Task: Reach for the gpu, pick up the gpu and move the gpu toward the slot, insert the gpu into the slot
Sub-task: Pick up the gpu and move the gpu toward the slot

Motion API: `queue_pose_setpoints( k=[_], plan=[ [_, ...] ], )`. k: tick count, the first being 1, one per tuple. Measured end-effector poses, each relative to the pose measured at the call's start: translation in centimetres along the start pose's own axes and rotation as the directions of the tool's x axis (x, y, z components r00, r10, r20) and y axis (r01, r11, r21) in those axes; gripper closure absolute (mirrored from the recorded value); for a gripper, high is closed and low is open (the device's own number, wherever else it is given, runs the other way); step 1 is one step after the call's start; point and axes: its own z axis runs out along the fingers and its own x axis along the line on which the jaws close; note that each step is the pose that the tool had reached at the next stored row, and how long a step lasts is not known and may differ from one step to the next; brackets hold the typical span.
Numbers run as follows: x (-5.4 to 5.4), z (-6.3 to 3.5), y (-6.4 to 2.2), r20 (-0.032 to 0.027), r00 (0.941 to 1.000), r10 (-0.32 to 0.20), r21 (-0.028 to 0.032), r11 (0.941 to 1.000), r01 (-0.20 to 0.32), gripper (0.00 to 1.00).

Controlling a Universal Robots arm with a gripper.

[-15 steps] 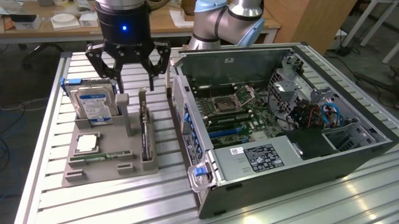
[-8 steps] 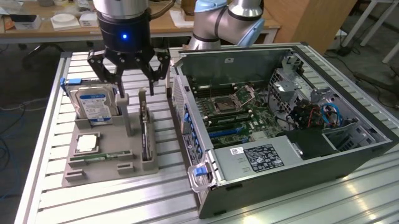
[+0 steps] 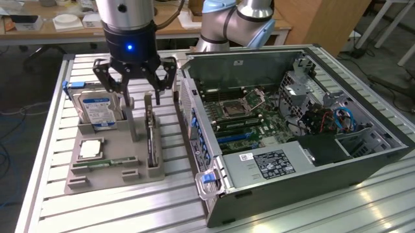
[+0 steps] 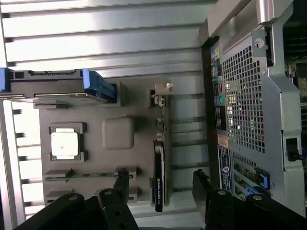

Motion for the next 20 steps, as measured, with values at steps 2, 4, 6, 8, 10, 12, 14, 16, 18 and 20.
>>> queue_pose_setpoints(
  k=[2,4,6,8,10,12,14,16,18,20],
  plan=[
    [0.0,0.37,-0.02,0.0002,1.0000,0.007,0.0002,1.0000,-0.007,0.35],
    [0.0,0.73,-0.05,0.0005,0.9999,0.013,0.0003,0.9999,-0.013,0.35],
    [0.1,1.09,-0.07,0.0007,0.9998,0.019,0.0005,0.9998,-0.019,0.35],
    [0.1,1.47,-0.10,0.0011,0.9997,0.026,0.0005,0.9997,-0.026,0.35],
    [0.1,1.82,-0.13,0.0014,0.9995,0.033,0.0007,0.9995,-0.033,0.35],
    [0.1,2.19,-0.18,0.0018,0.9992,0.039,0.0007,0.9992,-0.039,0.35],
    [0.2,2.55,-0.28,0.0022,0.9990,0.044,0.0008,0.9990,-0.044,0.35],
    [0.2,2.90,-0.42,0.0026,0.9989,0.048,0.0008,0.9989,-0.048,0.35],
    [0.2,3.25,-0.58,0.0030,0.9987,0.051,0.0008,0.9987,-0.051,0.35],
    [0.2,3.55,-0.89,0.0032,0.9986,0.053,0.0010,0.9986,-0.053,0.35]
  ],
)
